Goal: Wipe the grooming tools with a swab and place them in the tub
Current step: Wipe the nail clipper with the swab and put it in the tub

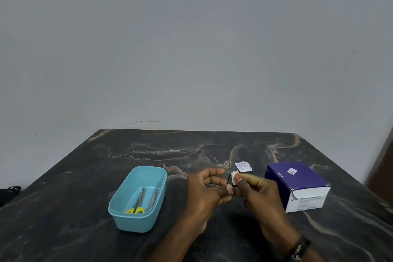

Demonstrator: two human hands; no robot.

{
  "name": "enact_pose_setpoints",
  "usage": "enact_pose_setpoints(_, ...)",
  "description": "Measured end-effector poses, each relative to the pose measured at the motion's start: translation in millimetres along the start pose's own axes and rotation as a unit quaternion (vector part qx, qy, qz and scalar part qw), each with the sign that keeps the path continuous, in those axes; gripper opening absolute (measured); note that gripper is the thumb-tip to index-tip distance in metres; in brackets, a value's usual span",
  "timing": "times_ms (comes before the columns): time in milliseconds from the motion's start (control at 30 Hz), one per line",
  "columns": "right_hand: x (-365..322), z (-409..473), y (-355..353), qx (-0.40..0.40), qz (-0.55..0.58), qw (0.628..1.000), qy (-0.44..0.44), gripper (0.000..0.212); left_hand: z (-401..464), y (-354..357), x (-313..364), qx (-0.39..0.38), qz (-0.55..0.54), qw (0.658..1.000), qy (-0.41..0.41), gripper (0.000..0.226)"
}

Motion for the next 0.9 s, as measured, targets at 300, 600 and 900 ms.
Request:
enact_pose_setpoints(300,-2,0,0,-0.012,0.013,1.000,-0.004,0.015,-3,3,3,-0.007,0.008,1.000,0.024,0.033)
enact_pose_setpoints(600,0,5,-5,0.023,0.024,0.999,-0.012,0.012,-2,6,-3,-0.034,0.008,0.999,0.000,0.025)
enact_pose_setpoints(900,8,7,-2,0.004,-0.008,1.000,-0.010,0.013,-6,12,-5,-0.086,0.041,0.995,0.014,0.023)
Point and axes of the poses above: each hand's wrist, its own z-axis towards the middle knuckle, its own y-axis out of the palm, x = y × z, the point moved 5 cm from there along z, towards the middle knuckle, and after that the axes turned 13 degrees about x, right-handed, at the moved point
